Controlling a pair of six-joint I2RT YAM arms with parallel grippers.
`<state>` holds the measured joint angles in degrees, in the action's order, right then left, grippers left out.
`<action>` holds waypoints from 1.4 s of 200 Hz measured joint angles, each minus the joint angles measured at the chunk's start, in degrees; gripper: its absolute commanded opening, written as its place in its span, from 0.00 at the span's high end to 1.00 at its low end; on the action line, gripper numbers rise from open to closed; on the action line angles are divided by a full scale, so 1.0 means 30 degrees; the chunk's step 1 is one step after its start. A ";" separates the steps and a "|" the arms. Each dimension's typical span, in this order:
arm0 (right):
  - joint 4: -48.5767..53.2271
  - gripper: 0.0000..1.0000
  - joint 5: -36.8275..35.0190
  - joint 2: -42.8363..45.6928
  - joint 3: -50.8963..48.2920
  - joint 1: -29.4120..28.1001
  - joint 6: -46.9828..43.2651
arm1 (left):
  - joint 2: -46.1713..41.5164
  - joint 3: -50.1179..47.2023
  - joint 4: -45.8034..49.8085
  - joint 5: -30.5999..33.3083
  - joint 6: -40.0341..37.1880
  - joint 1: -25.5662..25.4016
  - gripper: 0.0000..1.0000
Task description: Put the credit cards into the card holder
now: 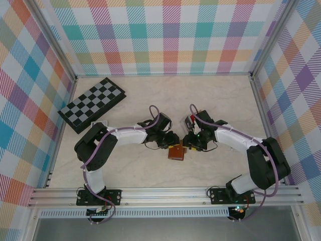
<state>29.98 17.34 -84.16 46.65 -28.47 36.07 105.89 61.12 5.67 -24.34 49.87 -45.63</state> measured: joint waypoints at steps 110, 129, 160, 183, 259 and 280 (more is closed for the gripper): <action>0.0969 0.82 -0.0962 0.0393 0.0204 -0.0029 -0.0175 | 0.0000 -0.0007 0.0000 -0.0007 0.0000 0.0000 0.71; 0.1056 0.81 -0.1005 0.0561 0.0204 -0.0029 -0.0175 | 0.0000 -0.0007 0.0000 -0.0007 -0.0007 0.0000 0.71; 0.1188 0.85 -0.1064 0.0736 0.0204 -0.0029 -0.0182 | 0.0000 -0.0007 0.0000 -0.0007 0.0000 0.0000 0.71; 0.1253 0.89 -0.1056 0.0736 0.0204 -0.0029 -0.0197 | 0.0000 -0.0007 0.0000 -0.0007 0.0000 0.0000 0.71; 0.1056 1.00 -0.0918 0.0736 0.0204 -0.0029 -0.0270 | -0.0648 -0.0022 0.0612 0.0597 -0.0612 -0.0015 0.58; 0.0889 1.00 -0.0743 0.0736 0.0211 -0.0029 -0.0248 | -0.1741 -0.0022 0.1749 0.1668 -0.1166 -0.0015 0.55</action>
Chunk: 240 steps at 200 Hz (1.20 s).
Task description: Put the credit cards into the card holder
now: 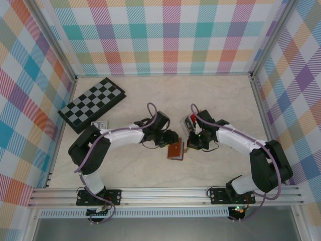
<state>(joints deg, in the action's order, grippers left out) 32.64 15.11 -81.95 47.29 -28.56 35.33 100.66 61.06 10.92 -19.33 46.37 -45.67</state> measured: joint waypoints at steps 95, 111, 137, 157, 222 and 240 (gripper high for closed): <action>-0.0168 0.99 0.0211 -0.0168 0.0321 0.0000 0.0007 | -0.0328 -0.1049 0.2288 0.0896 -0.1494 0.0000 0.55; -0.0168 0.99 0.0299 -0.0175 0.0364 0.0000 0.0007 | 0.0131 -0.1282 0.2098 0.0532 -0.1479 0.0000 0.55; -0.0313 0.99 0.0845 -0.0175 0.0488 0.0000 0.0036 | 0.0437 -0.1282 0.1661 0.0087 -0.1413 0.0000 0.55; -0.0590 0.99 0.1282 -0.0197 0.0568 -0.0015 0.0080 | 0.0809 -0.1005 0.1472 -0.0240 -0.1392 0.0000 0.58; -0.1027 1.00 0.1676 -0.2433 0.1566 -0.0867 0.0175 | 0.1617 -0.0284 0.1122 -0.0707 -0.1384 -0.0109 0.66; -0.1071 1.00 0.1574 -0.2987 0.1727 -0.0947 0.0313 | 0.1632 -0.0284 0.1027 -0.0707 -0.1377 -0.0124 0.66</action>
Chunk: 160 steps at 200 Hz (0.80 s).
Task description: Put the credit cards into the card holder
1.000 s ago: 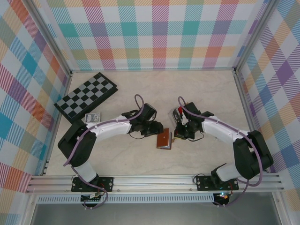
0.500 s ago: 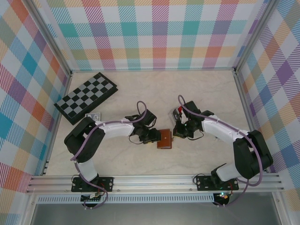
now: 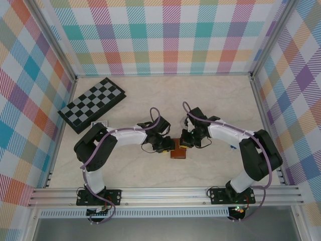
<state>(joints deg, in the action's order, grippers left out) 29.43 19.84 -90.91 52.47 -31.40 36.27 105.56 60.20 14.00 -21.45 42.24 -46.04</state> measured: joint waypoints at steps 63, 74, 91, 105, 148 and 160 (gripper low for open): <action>-0.0233 1.00 -0.0080 -0.0860 0.0160 -0.0073 0.0270 | 0.0036 0.0000 -0.0124 -0.0007 -0.0007 -0.0022 0.67; -0.0226 1.00 -0.0080 -0.0954 0.0160 -0.0073 0.0270 | 0.0044 0.0000 -0.0146 -0.0007 -0.0007 -0.0022 0.67; -0.0233 1.00 -0.0095 -0.1078 0.0160 -0.0153 0.0270 | 0.0044 0.0000 -0.0160 -0.0007 -0.0007 -0.0022 0.67; -0.0219 1.00 -0.0240 -0.1115 0.0189 -0.0204 0.0262 | 0.0044 0.0000 -0.0160 -0.0007 0.0000 -0.0022 0.67; -0.0415 1.00 -0.0670 -0.1362 0.0197 -0.0364 0.0335 | 0.0051 0.0000 -0.0168 0.0000 -0.0007 -0.0029 0.67; -0.0466 1.00 -0.0678 -0.1384 0.0197 -0.0379 0.0423 | 0.0051 0.0000 -0.0168 0.0007 -0.0007 -0.0029 0.68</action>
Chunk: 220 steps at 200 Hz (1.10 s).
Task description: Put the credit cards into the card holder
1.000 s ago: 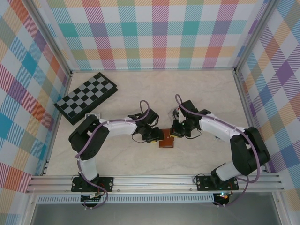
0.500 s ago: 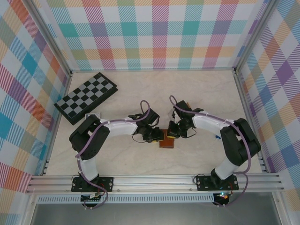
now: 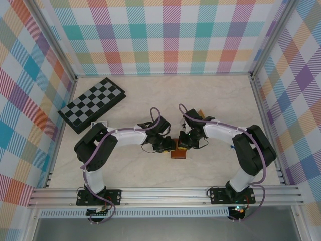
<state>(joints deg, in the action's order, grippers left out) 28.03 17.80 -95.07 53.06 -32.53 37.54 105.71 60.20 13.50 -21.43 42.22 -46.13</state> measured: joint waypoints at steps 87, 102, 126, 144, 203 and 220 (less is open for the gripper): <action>0.0182 1.00 -0.0947 0.1421 -0.0240 0.0007 0.0284 | 0.0000 0.0000 -0.0087 0.0146 -0.0007 -0.0102 0.69; 0.0168 1.00 -0.1035 0.1275 -0.0240 0.0007 0.0284 | 0.0000 0.0000 -0.0087 0.0146 -0.0007 -0.0102 0.69; 0.0066 1.00 -0.0903 0.0823 -0.0189 0.0007 0.0291 | 0.0000 0.0000 -0.0087 0.0146 -0.0007 -0.0102 0.69; -0.0117 1.00 -0.0612 0.0393 0.0022 0.0007 0.0284 | 0.0000 0.0000 -0.0087 0.0146 -0.0015 -0.0102 0.69; -0.0095 1.00 -0.0481 0.0415 0.0029 0.0007 0.0335 | 0.0029 0.0000 -0.0095 0.0146 -0.0007 -0.0102 0.69; -0.0066 1.00 -0.0430 0.0408 0.0029 0.0000 0.0342 | 0.0029 0.0000 -0.0087 0.0146 -0.0007 -0.0102 0.69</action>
<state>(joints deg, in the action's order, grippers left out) 27.83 16.51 -93.84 53.15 -32.53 38.57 105.80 60.20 13.23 -20.99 42.19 -46.44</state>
